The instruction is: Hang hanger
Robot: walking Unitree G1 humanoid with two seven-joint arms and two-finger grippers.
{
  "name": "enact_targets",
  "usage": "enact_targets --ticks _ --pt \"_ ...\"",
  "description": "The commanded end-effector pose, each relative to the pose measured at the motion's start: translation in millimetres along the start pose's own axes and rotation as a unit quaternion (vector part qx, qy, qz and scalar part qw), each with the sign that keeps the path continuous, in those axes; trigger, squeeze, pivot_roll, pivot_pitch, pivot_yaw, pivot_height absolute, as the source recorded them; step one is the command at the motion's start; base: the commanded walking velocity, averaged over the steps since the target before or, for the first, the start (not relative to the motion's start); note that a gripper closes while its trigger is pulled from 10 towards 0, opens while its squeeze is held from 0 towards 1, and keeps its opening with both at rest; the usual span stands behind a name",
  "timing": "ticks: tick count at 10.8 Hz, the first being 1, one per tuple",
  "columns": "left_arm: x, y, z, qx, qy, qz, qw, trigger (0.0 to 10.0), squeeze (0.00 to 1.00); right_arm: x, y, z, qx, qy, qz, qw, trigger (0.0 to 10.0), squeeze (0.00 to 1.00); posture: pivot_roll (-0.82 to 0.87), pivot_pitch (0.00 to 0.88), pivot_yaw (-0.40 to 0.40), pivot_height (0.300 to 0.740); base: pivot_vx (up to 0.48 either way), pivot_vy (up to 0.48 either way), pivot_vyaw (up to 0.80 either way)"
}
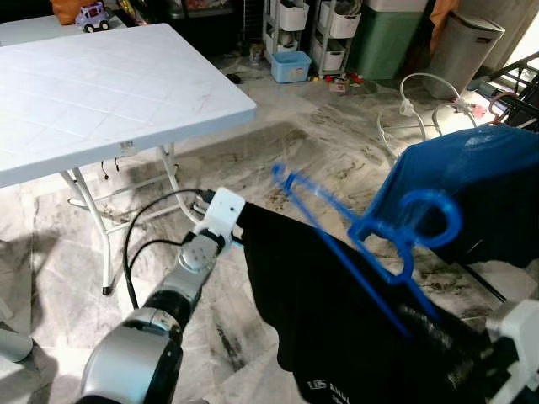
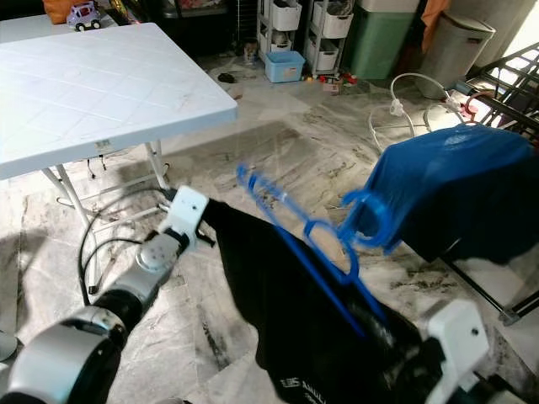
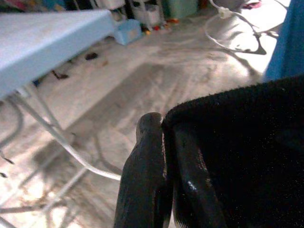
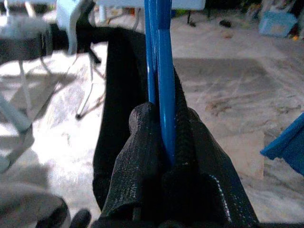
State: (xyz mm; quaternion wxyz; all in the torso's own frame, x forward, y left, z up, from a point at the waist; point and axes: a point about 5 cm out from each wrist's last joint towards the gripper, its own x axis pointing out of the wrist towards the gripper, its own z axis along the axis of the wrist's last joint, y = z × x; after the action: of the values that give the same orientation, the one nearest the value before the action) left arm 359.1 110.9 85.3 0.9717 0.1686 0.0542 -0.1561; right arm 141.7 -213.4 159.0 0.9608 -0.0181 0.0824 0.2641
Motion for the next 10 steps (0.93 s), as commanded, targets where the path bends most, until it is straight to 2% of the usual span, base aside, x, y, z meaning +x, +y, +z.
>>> enact_targets --ticks 1,4,7,8,10 --pt "-1.5 0.3 -4 -0.012 0.007 0.003 1.0 0.0 0.0 9.1 0.0 7 0.003 -0.032 -0.017 0.999 10.0 0.0 -0.01 0.056 -0.048 0.74 0.0 0.0 0.0" --pt "-3.6 -7.9 -5 -0.023 -0.004 -0.001 1.0 0.0 0.0 62.0 -12.5 18 0.002 -0.115 -0.09 0.989 10.0 0.0 -0.01 0.063 -0.047 0.74 0.0 0.0 0.0" --pt "-3.9 -7.1 -4 -0.034 -0.012 0.011 0.999 0.0 0.0 98.5 -21.0 32 0.004 -0.156 -0.115 0.981 10.0 0.0 0.01 0.073 -0.071 0.74 0.0 0.0 0.0" --pt "-6.0 -6.8 -8 -0.037 -0.01 0.011 0.999 0.0 0.0 102.9 -26.5 35 0.006 -0.17 -0.132 0.976 10.0 0.0 0.02 0.076 -0.078 0.74 0.0 0.0 0.0" --pt "-9.3 -11.5 -14 -0.038 0.0 0.0 0.999 0.0 0.0 108.5 -27.7 35 0.007 -0.175 -0.137 0.975 10.0 0.0 0.02 0.079 -0.077 0.74 0.0 0.0 0.0"
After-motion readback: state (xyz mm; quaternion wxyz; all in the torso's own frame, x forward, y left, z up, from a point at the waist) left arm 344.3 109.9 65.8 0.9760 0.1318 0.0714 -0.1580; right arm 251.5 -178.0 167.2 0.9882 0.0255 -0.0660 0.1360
